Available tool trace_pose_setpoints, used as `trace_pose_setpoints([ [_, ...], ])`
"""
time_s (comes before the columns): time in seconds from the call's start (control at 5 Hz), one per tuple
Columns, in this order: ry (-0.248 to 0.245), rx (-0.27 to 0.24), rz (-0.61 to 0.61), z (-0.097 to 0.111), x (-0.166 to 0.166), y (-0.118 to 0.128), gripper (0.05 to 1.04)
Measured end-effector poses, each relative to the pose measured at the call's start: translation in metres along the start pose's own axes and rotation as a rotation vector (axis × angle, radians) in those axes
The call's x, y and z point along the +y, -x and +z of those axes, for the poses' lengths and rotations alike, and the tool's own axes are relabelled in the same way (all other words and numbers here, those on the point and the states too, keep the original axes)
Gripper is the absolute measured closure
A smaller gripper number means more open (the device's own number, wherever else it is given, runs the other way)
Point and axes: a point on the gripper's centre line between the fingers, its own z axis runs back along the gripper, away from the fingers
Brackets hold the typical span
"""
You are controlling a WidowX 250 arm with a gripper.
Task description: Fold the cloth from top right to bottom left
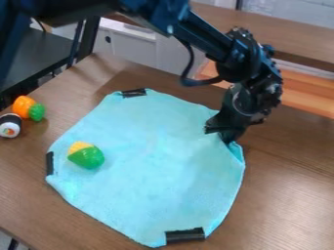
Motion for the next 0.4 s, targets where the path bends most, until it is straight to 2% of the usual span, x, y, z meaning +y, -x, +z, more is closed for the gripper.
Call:
trace_pose_setpoints([
  [0.4, 0.116, -0.008, 0.052, 0.043, 0.017, -0.019, 1.026],
])
